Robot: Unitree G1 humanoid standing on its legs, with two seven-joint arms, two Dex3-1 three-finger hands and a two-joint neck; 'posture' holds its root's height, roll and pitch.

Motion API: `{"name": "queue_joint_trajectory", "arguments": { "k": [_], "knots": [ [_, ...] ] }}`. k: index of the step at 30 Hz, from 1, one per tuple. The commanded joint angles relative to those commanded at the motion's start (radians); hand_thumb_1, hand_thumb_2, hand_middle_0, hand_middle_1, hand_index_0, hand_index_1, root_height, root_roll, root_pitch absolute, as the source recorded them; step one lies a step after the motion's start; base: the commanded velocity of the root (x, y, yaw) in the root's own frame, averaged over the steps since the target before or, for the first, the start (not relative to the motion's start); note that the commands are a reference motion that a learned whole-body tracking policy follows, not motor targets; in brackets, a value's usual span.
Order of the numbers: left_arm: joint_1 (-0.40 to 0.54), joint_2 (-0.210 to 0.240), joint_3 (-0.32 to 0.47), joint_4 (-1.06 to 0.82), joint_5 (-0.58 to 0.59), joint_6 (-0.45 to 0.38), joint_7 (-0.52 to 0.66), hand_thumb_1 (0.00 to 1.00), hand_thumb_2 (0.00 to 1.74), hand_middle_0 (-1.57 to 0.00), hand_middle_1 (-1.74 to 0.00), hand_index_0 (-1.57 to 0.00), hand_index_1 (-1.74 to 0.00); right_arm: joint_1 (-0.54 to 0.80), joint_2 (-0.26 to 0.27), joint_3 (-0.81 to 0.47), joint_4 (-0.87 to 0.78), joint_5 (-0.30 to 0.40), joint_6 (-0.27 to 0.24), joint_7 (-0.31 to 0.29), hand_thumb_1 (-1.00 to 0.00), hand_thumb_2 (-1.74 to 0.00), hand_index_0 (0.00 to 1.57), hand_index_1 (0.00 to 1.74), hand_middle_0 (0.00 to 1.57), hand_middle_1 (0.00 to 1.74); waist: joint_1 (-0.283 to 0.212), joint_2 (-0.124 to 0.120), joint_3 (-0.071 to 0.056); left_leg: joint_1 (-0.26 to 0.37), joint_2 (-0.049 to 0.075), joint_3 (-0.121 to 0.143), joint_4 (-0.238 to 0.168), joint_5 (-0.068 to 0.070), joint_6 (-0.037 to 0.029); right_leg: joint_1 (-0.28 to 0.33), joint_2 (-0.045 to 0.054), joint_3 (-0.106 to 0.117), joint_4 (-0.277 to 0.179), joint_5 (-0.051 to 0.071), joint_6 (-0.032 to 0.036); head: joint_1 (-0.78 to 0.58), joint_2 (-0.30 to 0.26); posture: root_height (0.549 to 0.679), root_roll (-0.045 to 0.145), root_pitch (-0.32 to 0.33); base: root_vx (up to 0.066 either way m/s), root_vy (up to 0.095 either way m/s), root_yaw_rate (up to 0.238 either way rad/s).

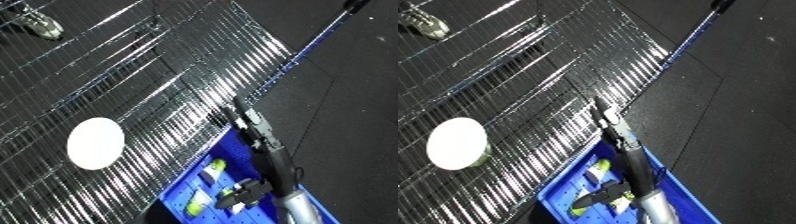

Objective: Pick up the object and place it into the box

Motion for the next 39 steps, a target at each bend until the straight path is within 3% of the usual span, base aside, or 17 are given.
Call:
{"name": "queue_joint_trajectory", "arguments": {
  "k": [7, 22, 30, 39],
  "knots": [
    [-0.008, 0.022, 0.013, 0.005, 0.014, 0.015, 0.002, 1.0, 1.74, -1.57, -1.74, -1.57, -1.74, -0.037, 0.022, 0.029, -0.001, -0.008, 0.013, 0.011, 0.0, 0.0, 0.0, 0.0, 0.0, 0.0, 0.04, -0.018, 0.0, -0.021, -0.008, -0.029, 0.017, 0.011, 0.0001, 0.0, -0.0039, -0.022, 0.015, 0.003, 0.0066, -0.098, -0.009, 0.632, 0.072, 0.046, 0.032, -0.063, 0.121],
    [-0.003, 0.048, 0.023, -0.013, 0.029, 0.035, -0.002, 1.0, 1.74, -1.57, -1.74, -1.57, -1.74, -0.08, 0.056, 0.053, 0.052, -0.034, 0.014, -0.015, 0.0, 0.0, 0.0, 0.0, 0.0, 0.0, 0.092, -0.022, 0.0, -0.058, -0.013, -0.056, 0.031, 0.034, -0.0016, -0.025, -0.0246, -0.059, 0.047, 0.002, 0.0161, -0.258, -0.031, 0.627, 0.058, 0.046, 0.016, -0.027, 0.13],
    [0.001, 0.052, 0.009, 0.008, 0.032, 0.035, -0.027, 1.0, 1.74, -1.57, -1.74, -1.57, -1.74, -0.107, 0.059, 0.063, 0.095, -0.026, 0.021, -0.035, 0.0, 0.0, 0.0, 0.0, 0.0, 0.0, 0.111, -0.024, 0.0, -0.062, -0.015, -0.063, 0.043, 0.035, -0.0016, -0.028, -0.0339, -0.072, 0.073, -0.011, 0.015, -0.276, -0.071, 0.623, 0.055, 0.036, 0.04, -0.013, 0.111],
    [0.001, 0.054, 0.001, 0.012, 0.038, 0.047, -0.043, 1.0, 1.74, -1.57, -1.74, -1.57, -1.74, -0.118, 0.058, 0.065, 0.127, -0.035, 0.033, -0.07, 0.0, 0.0, 0.0, 0.0, 0.0, 0.0, 0.123, -0.024, 0.0, -0.065, -0.019, -0.063, 0.056, 0.03, -0.0001, -0.032, -0.0404, -0.078, 0.088, -0.015, 0.0152, -0.272, -0.088, 0.621, 0.054, 0.031, 0.04, -0.004, 0.07]
  ]
}}
